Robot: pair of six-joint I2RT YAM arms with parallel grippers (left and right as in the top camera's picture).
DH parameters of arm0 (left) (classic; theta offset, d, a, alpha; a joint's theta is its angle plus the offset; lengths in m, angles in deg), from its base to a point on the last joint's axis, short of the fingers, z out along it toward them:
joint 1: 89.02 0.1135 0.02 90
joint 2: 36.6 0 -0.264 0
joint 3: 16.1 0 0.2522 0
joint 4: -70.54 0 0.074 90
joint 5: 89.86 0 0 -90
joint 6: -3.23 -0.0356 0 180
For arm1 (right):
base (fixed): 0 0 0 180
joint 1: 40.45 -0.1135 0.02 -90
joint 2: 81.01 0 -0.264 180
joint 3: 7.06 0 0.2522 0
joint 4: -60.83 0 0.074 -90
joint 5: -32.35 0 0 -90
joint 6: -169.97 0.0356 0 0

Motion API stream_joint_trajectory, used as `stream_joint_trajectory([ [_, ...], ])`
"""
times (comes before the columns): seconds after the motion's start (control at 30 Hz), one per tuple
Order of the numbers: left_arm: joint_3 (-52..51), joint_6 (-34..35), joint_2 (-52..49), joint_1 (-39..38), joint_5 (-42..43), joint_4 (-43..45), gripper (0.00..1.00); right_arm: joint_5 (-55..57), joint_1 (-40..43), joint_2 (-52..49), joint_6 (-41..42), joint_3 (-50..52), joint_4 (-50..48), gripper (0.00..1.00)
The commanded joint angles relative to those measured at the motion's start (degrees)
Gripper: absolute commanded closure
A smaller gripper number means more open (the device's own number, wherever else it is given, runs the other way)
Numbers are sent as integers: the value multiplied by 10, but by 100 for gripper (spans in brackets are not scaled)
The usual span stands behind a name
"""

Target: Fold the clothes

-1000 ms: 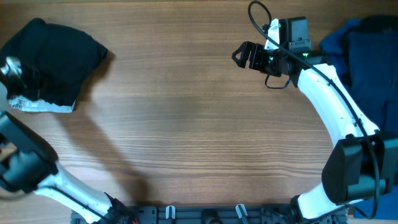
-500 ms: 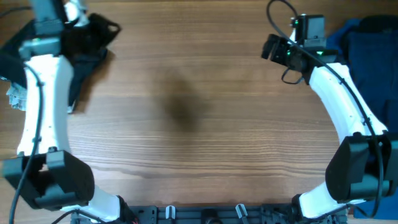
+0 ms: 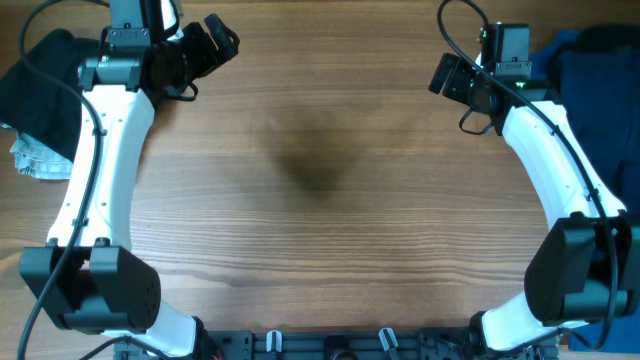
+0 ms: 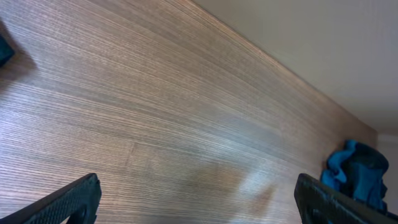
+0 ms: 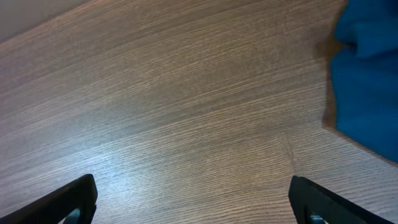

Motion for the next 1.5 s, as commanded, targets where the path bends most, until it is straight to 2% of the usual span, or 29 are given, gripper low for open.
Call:
stream_joint_trajectory([
  [0.0, -1, -1, -6, -1, -7, 0, 0, 12, -3, -2, -3, -2, -1, 1],
  [0.1, -1, -1, -6, -1, -7, 0, 0, 14, -4, 0, -4, -2, 0, 1],
  [0.2, -1, -1, -6, -1, -7, 0, 0, 53, -4, 51, -3, -2, 3, 0],
  [0.33, -1, -1, -6, -1, -7, 0, 0, 56, -11, 215, -3, -2, 4, 1],
  [0.43, -1, -1, -6, -1, -7, 0, 0, 41, -12, 386, -3, -2, 49, 1],
  [0.6, -1, -1, -6, -1, -7, 0, 0, 54, -12, 624, -33, -2, 63, 0],
  [0.77, -1, -1, -6, -1, -8, 0, 0, 47, -12, 752, -42, 21, 136, 0],
  [0.87, -1, -1, -6, -1, -7, -2, 0, 45, -12, 822, -27, 94, 153, 0],
  [1.0, -1, -1, -6, -1, -7, -2, 0, 45, -12, 895, 30, 275, 83, 0],
  [1.1, -1, -1, -6, -1, -7, -2, 0, 45, -12, 935, 61, 415, -29, 0],
  [1.2, -1, -1, -6, -1, -7, -2, 0, 41, -12, 964, 74, 550, -182, 1],
  [1.33, -1, -1, -6, -1, -7, -2, 0, 29, -12, 979, 73, 649, -298, 0],
  [1.47, -1, -1, -6, -1, -7, -2, 0, 24, -12, 979, 74, 709, -353, 0],
])
